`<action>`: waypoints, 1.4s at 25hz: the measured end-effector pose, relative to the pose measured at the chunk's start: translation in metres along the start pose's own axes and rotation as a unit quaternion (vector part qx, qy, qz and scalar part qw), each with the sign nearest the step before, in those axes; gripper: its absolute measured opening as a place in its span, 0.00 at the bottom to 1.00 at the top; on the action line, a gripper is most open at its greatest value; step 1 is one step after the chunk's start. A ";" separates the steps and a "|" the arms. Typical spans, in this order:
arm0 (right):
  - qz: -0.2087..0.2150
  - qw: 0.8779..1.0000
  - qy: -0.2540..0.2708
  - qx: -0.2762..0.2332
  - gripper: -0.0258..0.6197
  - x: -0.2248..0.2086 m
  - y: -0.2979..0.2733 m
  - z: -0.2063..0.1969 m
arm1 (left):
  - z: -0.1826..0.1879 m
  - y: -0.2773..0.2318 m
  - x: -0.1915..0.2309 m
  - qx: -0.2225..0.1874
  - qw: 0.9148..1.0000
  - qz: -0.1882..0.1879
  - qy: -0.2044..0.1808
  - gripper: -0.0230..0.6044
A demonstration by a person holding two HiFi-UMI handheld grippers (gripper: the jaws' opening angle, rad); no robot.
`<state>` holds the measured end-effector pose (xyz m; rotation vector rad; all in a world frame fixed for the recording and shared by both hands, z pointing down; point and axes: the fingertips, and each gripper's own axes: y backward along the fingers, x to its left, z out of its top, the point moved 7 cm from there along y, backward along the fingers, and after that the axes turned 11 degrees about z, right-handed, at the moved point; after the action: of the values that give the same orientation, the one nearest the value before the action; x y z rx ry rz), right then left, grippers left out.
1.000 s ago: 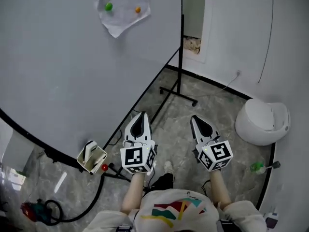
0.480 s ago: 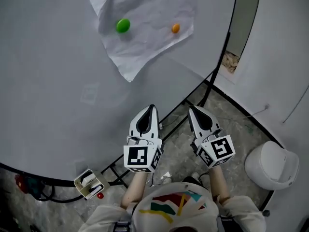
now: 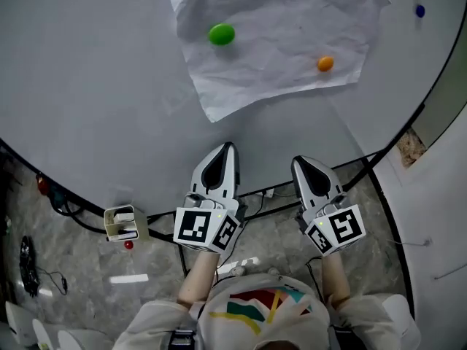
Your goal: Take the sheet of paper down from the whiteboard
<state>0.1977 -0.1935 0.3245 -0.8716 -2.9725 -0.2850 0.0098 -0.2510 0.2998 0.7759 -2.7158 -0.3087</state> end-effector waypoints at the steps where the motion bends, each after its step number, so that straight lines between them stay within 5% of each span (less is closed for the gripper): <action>1: 0.016 1.000 -0.001 -0.003 0.06 -0.001 -0.001 0.001 | 0.007 0.001 -0.002 -0.007 1.000 -0.006 0.014 0.11; 3: 0.049 0.999 -0.003 -0.009 0.06 0.000 -0.002 0.003 | 0.025 0.002 -0.008 -0.017 0.997 -0.044 0.060 0.15; 4: 0.065 0.998 -0.003 -0.014 0.06 0.002 -0.002 0.004 | 0.035 0.004 -0.011 -0.026 0.994 -0.061 0.087 0.26; 6: 0.093 0.995 -0.003 -0.026 0.06 0.005 -0.004 0.007 | 0.056 0.007 -0.013 -0.055 0.990 -0.066 0.111 0.30; 9: 0.121 0.992 -0.006 -0.045 0.06 0.011 -0.006 0.010 | 0.078 0.006 -0.014 -0.083 0.991 -0.049 0.088 0.33; 18: 0.145 0.986 0.034 -0.071 0.06 0.017 -0.011 0.036 | 0.090 -0.016 -0.023 -0.059 0.998 -0.019 0.016 0.33; 23: 0.109 0.988 0.081 -0.077 0.06 0.008 -0.017 0.060 | 0.087 -0.018 -0.020 -0.052 0.999 0.002 0.002 0.13; 25: 0.084 0.988 0.099 -0.088 0.07 0.002 -0.018 0.074 | 0.086 -0.019 -0.019 -0.051 0.999 0.008 -0.008 0.11; 28: 0.020 0.985 0.138 -0.099 0.25 -0.015 -0.021 0.100 | 0.085 -0.022 -0.018 -0.051 0.998 0.016 -0.027 0.11; 35: -0.107 0.971 0.201 -0.080 0.26 -0.063 -0.035 0.146 | 0.084 -0.027 -0.015 -0.056 0.997 0.022 -0.043 0.11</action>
<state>0.2349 -0.2294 0.1696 -0.4324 -2.6836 -0.6329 0.0063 -0.2545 0.2105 0.6862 -2.7636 -0.4917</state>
